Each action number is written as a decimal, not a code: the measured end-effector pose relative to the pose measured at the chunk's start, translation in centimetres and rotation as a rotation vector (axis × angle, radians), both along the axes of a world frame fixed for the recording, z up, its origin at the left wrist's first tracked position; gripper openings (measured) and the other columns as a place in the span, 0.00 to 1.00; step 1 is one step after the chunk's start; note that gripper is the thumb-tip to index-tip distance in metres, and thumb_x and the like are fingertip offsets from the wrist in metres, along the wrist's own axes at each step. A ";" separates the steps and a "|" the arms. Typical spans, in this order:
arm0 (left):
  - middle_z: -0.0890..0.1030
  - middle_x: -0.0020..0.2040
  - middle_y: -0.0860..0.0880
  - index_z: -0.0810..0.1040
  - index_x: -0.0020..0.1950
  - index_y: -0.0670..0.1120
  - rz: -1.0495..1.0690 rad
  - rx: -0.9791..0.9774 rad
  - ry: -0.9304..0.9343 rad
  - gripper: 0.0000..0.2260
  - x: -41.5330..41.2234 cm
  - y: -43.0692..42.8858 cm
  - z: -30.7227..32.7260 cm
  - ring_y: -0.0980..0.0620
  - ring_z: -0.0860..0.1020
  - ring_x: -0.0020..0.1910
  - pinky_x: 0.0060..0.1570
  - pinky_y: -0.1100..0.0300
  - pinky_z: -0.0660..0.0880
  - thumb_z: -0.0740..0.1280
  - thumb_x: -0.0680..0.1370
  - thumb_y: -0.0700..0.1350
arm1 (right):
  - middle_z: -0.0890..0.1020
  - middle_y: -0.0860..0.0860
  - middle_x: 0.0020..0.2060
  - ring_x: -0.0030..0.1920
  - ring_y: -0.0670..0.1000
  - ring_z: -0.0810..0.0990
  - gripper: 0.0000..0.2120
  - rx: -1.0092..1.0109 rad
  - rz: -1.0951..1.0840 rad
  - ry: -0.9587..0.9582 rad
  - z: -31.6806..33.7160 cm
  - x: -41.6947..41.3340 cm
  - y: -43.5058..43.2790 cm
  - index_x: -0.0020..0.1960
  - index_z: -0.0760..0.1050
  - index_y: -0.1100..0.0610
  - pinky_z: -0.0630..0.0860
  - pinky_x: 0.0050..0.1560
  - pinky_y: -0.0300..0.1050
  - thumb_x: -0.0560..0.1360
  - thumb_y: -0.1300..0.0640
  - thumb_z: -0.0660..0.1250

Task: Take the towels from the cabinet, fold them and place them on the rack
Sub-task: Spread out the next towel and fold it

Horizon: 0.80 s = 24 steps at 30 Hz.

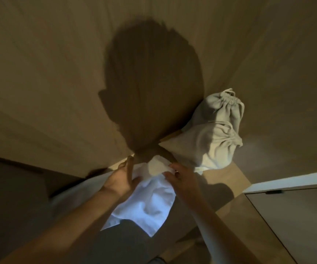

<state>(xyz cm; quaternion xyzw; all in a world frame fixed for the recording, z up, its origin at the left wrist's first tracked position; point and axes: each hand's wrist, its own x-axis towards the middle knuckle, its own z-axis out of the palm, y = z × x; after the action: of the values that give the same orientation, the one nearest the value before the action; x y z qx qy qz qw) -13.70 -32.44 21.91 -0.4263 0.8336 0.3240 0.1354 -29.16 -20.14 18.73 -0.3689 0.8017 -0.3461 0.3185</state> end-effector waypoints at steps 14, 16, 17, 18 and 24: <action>0.78 0.56 0.59 0.74 0.62 0.58 -0.013 0.074 0.366 0.20 2.0 4.8 18.2 0.58 0.78 0.53 0.59 0.61 0.75 0.70 0.72 0.61 | 0.79 0.45 0.29 0.33 0.42 0.80 0.09 -0.220 -0.122 -0.262 26.8 2.0 4.1 0.37 0.76 0.54 0.71 0.33 0.32 0.75 0.61 0.70; 0.79 0.49 0.63 0.75 0.57 0.60 0.006 0.019 0.478 0.19 2.9 5.7 22.0 0.63 0.78 0.46 0.52 0.69 0.76 0.63 0.70 0.66 | 0.82 0.53 0.34 0.37 0.47 0.82 0.04 -0.296 -0.145 -0.286 31.2 3.0 4.7 0.41 0.78 0.62 0.75 0.39 0.39 0.75 0.63 0.70; 0.79 0.49 0.63 0.75 0.56 0.60 0.018 0.013 0.526 0.20 3.4 6.1 23.8 0.64 0.78 0.45 0.49 0.73 0.75 0.60 0.69 0.67 | 0.82 0.57 0.37 0.39 0.50 0.84 0.03 -0.326 -0.160 -0.318 33.4 3.5 5.0 0.43 0.78 0.64 0.77 0.41 0.43 0.75 0.64 0.70; 0.79 0.49 0.63 0.75 0.55 0.59 0.029 0.030 0.567 0.20 3.9 6.5 25.4 0.64 0.79 0.44 0.46 0.75 0.74 0.60 0.69 0.67 | 0.82 0.59 0.38 0.40 0.52 0.84 0.03 -0.360 -0.172 -0.371 35.6 4.1 5.3 0.43 0.78 0.64 0.79 0.42 0.45 0.75 0.65 0.69; 0.84 0.43 0.52 0.80 0.50 0.47 0.128 0.140 0.764 0.05 7.8 7.6 33.5 0.53 0.84 0.41 0.46 0.55 0.82 0.70 0.76 0.47 | 0.84 0.54 0.40 0.42 0.51 0.84 0.06 -0.528 -0.070 -0.393 46.9 8.1 7.5 0.43 0.83 0.51 0.81 0.40 0.41 0.77 0.56 0.69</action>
<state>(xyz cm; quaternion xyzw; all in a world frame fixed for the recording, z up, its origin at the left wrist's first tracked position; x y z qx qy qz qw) -5.92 -24.80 55.44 -0.3157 0.7717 0.5231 -0.1764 -21.06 -12.64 65.58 -0.3373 0.6196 -0.6171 0.3485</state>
